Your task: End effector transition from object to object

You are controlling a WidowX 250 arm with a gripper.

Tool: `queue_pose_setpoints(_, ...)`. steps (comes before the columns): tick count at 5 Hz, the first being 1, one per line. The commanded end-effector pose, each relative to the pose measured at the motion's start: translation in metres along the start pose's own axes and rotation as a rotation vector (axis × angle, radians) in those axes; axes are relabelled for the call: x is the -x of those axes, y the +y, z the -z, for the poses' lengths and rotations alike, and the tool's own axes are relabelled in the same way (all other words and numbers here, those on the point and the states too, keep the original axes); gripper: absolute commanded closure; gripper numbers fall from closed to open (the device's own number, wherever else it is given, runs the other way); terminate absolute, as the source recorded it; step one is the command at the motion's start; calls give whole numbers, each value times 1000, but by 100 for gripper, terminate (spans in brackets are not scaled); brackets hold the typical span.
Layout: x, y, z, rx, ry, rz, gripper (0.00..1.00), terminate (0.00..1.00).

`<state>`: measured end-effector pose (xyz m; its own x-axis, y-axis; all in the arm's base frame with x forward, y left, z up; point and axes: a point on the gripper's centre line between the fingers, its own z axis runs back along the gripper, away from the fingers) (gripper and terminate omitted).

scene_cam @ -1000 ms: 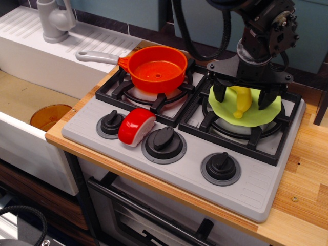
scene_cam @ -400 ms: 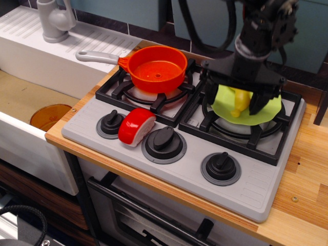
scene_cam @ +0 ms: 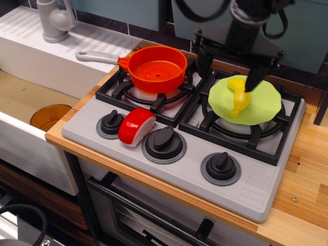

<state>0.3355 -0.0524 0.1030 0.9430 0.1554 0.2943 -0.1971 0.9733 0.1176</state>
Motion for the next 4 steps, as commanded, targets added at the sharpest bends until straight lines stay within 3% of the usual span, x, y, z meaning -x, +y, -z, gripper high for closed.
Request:
queue_pose_setpoints(1, 6, 33, -7, 38, -68, 9, 0, 0)
queue_pose_setpoints(2, 19, 52, 9, 60, -121, 41, 0, 0)
queue_pose_setpoints(4, 38, 71, 34, 75, -166, 47, 0, 0)
